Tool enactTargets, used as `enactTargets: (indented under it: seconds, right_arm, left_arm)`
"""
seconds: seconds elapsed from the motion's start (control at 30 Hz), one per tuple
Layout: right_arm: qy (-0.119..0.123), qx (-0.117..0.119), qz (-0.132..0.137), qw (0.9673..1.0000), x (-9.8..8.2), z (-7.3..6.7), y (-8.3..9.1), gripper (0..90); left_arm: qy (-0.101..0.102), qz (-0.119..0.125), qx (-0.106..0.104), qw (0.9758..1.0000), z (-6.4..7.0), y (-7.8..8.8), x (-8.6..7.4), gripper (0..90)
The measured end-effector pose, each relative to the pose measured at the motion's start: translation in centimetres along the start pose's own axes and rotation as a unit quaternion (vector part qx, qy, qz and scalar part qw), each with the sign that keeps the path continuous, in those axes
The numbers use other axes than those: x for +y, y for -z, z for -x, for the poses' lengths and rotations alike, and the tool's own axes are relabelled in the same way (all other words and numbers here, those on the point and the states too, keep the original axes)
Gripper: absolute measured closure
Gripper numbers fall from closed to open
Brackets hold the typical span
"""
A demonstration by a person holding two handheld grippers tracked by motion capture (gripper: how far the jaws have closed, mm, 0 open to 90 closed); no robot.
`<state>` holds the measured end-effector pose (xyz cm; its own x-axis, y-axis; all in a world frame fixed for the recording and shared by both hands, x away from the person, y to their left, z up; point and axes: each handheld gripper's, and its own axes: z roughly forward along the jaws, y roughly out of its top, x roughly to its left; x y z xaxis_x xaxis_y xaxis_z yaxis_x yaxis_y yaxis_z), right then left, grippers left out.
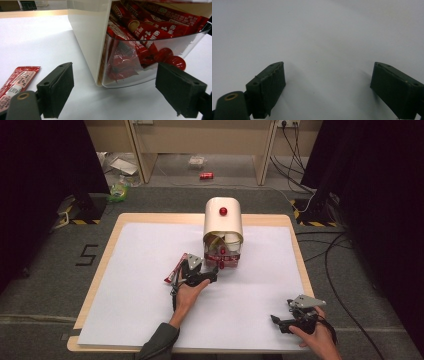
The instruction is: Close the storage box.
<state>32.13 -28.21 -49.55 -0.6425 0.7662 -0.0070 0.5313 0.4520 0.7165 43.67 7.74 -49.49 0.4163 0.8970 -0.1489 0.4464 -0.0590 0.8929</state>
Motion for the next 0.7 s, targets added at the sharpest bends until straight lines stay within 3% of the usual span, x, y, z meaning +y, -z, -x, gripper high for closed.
enactTargets:
  seconds: [0.47, 0.7]
  right_arm:
    - [0.000, 0.000, 0.000, 1.0000, 0.00, 0.00, 0.00, 12.7]
    - [0.000, 0.000, 0.000, 1.0000, 0.00, 0.00, 0.00, 12.7]
  left_arm:
    - [-0.004, 0.000, 0.012, 0.9999, 0.08, -0.37, 0.20, 12.8]
    - [-0.006, 0.000, 0.004, 1.0000, 0.03, -0.34, 0.19, 14.8]
